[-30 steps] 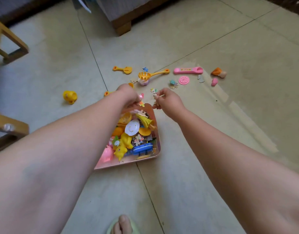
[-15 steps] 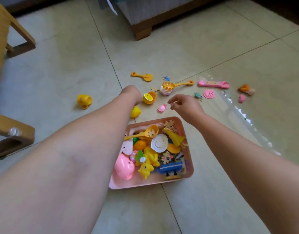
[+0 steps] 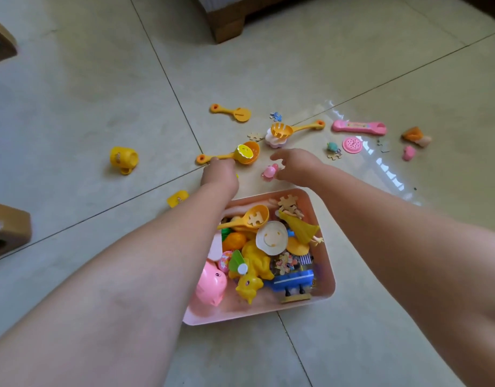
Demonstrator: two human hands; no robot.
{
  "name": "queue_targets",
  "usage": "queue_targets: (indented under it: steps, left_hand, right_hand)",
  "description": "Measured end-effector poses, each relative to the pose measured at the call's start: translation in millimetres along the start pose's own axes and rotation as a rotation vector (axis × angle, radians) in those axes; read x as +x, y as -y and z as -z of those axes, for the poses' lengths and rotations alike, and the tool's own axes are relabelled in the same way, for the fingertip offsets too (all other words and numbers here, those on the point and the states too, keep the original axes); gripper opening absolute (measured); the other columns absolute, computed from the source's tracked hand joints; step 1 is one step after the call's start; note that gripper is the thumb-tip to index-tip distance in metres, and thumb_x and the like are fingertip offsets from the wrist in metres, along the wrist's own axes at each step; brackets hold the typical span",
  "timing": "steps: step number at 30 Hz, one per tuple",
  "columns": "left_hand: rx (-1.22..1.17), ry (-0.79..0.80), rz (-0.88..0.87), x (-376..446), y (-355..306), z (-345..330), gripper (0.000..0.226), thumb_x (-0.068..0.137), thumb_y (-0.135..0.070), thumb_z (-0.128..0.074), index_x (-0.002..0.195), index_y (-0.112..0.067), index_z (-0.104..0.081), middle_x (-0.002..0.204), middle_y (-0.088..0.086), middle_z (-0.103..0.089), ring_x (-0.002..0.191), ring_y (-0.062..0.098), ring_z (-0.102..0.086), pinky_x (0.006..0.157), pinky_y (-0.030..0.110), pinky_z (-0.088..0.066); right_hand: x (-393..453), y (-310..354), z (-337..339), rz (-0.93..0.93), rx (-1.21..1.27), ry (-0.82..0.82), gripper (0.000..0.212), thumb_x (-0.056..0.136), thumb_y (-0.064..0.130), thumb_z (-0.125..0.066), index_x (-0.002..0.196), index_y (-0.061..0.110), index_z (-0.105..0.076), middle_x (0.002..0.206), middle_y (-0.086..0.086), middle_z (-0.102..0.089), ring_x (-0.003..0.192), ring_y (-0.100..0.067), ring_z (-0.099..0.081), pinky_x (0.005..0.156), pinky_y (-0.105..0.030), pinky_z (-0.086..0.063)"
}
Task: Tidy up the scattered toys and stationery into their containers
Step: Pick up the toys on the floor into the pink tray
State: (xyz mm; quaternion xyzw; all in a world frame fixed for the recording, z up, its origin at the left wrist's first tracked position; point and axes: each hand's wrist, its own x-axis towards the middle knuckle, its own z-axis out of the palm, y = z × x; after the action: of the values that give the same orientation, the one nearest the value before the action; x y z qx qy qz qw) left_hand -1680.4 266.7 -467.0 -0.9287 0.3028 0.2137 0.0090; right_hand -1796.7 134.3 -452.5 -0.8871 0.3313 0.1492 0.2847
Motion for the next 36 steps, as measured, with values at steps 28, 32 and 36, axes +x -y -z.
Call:
queue_targets:
  steps: [28, 32, 36]
  left_hand:
    - [-0.025, 0.238, 0.193, -103, 19, 68, 0.033, 0.085, -0.041, -0.065, 0.090, -0.009, -0.063, 0.089, 0.009, -0.061, 0.076, 0.025, -0.059, 0.068, 0.030, -0.047]
    - [-0.084, 0.500, 0.315, -111, 15, 72, 0.039, 0.096, -0.045, -0.050, 0.109, -0.010, -0.063, 0.106, 0.013, -0.060, 0.082, 0.026, -0.058, 0.076, 0.032, -0.048]
    - [-0.018, 0.303, 0.335, -104, 20, 72, 0.037, 0.097, -0.029, -0.046, 0.069, -0.018, -0.068, 0.094, 0.007, -0.067, 0.078, 0.023, -0.060, 0.076, 0.029, -0.050]
  right_hand:
    - [-18, 50, 11, 0.242, 0.378, 0.453, 0.006, 0.081, 0.024, -0.076, 0.087, 0.023, -0.075, 0.086, 0.001, -0.073, 0.081, -0.012, -0.062, 0.071, -0.024, -0.056]
    - [-22, 48, 6, 0.250, 0.182, 0.436, 0.013, 0.078, 0.041, -0.077, 0.079, 0.028, -0.075, 0.078, 0.008, -0.073, 0.068, -0.007, -0.063, 0.064, -0.023, -0.052]
    - [-4, 44, 3, 0.196, 0.389, 0.106, 0.008, 0.084, 0.030, -0.072, 0.085, 0.022, -0.070, 0.078, 0.004, -0.064, 0.069, -0.013, -0.055, 0.051, -0.020, -0.041]
